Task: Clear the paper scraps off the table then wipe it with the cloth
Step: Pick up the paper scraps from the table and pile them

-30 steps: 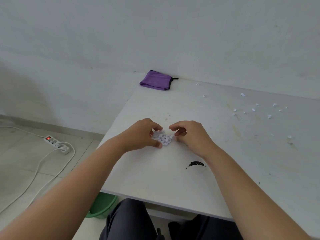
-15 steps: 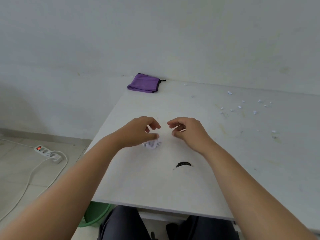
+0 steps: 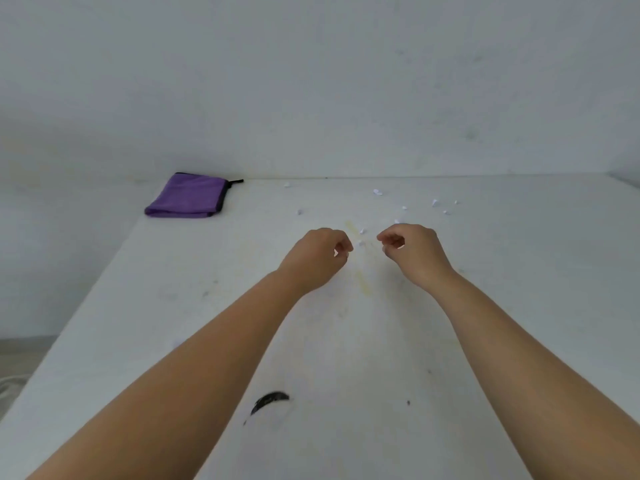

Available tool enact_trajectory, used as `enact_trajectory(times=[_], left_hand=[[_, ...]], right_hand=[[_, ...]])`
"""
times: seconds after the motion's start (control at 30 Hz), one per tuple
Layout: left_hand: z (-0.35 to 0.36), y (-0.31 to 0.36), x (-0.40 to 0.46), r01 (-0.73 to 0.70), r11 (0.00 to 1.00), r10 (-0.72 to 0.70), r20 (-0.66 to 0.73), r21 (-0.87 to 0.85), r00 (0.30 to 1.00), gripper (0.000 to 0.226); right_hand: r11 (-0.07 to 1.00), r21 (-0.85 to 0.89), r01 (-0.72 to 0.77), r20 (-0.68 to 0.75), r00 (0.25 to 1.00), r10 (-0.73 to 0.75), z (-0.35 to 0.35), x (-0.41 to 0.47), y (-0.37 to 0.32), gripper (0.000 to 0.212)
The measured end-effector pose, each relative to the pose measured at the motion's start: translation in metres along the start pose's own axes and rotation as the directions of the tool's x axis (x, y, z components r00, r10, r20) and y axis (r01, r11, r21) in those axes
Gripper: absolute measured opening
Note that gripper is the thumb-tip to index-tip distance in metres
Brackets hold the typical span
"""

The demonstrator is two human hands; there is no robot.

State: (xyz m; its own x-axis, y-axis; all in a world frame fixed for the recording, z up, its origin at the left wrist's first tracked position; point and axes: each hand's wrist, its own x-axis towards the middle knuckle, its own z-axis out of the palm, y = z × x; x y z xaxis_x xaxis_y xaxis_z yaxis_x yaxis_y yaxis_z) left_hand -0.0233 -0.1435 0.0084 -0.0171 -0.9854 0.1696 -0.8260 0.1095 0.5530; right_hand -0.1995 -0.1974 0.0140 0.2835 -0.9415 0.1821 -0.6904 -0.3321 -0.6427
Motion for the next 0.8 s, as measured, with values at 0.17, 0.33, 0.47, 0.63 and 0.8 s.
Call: enact_trajectory(times=[0.17,0.33,0.47,0.63,0.8], left_hand=[[0.024,0.009,0.05,0.023,0.998,-0.025,0.029,0.058,0.999,0.024],[0.039,0.002,0.074,0.038,0.987,-0.052,0.083,0.159,0.995,0.025],[0.037,-0.006,0.079,0.051,0.992,-0.058,0.063,0.115,0.996,0.022],[0.026,-0.014,0.086,0.125,0.988,-0.129,-0.042,-0.089,0.991,0.026],[0.024,-0.011,0.105,0.059,0.998,-0.059,0.01,-0.011,0.998,0.027]], right_hand=[[0.993,-0.115,0.014,0.028,1.0,-0.011,-0.004,0.037,0.017,0.027],[0.976,-0.209,0.064,0.121,0.992,-0.039,0.004,0.06,0.02,0.031],[0.971,-0.23,0.067,0.162,0.986,-0.029,0.01,0.068,0.022,0.033],[0.981,-0.171,0.093,0.134,0.988,-0.07,0.016,0.074,0.03,0.035],[0.994,0.101,-0.031,0.007,0.999,0.031,0.01,0.075,0.035,0.024]])
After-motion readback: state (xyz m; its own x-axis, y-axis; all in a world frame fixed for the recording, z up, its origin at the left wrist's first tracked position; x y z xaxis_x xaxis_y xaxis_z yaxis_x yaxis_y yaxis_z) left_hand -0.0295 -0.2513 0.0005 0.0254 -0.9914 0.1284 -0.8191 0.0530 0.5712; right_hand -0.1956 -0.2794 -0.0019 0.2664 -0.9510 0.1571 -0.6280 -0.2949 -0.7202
